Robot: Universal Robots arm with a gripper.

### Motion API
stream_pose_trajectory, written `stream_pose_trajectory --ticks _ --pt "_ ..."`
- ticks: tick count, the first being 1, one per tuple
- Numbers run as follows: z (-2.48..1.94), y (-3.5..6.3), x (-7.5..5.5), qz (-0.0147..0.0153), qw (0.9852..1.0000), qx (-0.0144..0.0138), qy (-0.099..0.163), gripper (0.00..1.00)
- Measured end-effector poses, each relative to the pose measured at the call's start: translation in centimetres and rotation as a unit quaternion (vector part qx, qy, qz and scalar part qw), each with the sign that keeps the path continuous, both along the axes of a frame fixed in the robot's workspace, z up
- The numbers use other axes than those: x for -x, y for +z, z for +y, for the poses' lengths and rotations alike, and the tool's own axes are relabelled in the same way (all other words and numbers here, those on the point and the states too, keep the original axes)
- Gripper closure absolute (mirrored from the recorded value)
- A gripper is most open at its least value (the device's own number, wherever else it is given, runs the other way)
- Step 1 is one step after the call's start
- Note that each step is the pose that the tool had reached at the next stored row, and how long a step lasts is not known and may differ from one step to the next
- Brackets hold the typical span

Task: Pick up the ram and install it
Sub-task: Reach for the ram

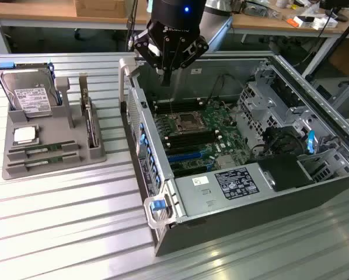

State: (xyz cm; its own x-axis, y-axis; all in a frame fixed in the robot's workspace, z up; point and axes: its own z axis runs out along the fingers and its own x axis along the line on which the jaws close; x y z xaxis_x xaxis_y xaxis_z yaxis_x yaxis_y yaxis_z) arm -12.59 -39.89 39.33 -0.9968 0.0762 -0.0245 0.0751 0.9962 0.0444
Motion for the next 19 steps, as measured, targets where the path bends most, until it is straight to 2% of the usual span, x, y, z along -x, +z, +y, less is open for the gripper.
stream_pose_trajectory --ticks 1,7,19 --pt "0.0 0.0 0.9 0.0 1.0 0.0 0.0 0.89" --pt "0.0 0.0 1.6 0.0 1.0 0.0 0.0 0.89" --pt "0.0 0.0 2.1 0.0 1.0 0.0 0.0 0.89"
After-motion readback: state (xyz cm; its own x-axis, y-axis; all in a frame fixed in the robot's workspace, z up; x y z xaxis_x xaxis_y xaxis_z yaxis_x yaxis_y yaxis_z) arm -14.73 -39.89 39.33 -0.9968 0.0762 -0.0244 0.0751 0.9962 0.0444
